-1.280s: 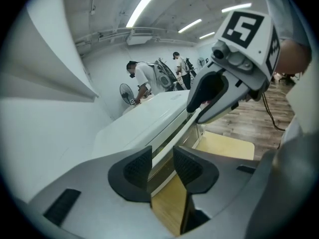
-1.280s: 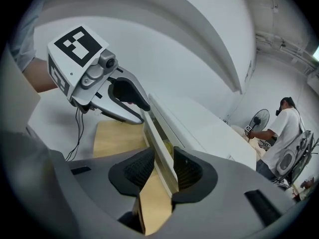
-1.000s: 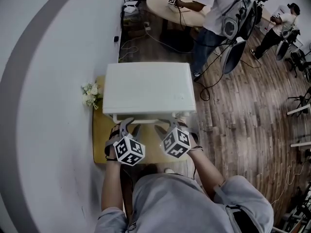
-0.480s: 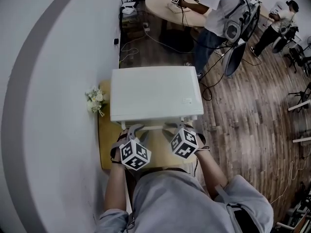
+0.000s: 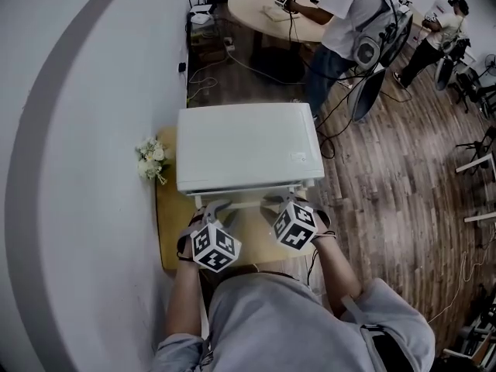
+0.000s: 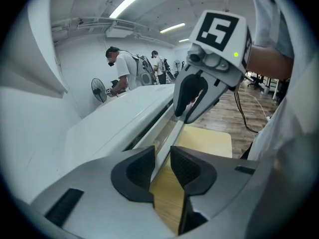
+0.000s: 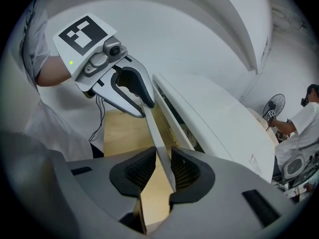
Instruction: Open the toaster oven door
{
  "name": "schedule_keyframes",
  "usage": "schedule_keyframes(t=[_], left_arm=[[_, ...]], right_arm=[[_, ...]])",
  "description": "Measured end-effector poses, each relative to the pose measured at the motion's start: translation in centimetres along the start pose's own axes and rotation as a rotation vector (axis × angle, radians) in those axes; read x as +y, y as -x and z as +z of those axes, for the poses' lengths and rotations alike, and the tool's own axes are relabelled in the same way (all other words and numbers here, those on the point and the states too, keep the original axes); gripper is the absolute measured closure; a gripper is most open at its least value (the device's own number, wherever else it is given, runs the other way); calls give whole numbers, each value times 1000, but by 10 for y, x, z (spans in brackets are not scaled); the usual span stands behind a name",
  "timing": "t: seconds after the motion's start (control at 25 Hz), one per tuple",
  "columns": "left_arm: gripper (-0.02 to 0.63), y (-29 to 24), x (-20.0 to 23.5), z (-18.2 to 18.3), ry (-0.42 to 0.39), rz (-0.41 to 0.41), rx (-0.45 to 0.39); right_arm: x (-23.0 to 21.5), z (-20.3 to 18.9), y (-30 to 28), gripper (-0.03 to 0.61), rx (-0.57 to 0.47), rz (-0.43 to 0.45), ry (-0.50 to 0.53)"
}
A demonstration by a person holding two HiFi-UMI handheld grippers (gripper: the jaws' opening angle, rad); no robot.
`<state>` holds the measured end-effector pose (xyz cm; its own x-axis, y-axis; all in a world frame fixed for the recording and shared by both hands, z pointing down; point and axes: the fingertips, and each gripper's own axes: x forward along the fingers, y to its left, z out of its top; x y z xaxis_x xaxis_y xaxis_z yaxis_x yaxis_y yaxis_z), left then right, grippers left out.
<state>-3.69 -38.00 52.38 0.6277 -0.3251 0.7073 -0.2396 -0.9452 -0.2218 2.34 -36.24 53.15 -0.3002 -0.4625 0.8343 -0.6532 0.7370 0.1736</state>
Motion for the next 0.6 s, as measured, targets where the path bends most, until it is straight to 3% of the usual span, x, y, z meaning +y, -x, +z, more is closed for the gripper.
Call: schedule_keyframes(t=[0.6], left_arm=[[523,10,-27,-15,161,-11,-71]], right_arm=[[28,-15,9,492,-200,-25,-129]])
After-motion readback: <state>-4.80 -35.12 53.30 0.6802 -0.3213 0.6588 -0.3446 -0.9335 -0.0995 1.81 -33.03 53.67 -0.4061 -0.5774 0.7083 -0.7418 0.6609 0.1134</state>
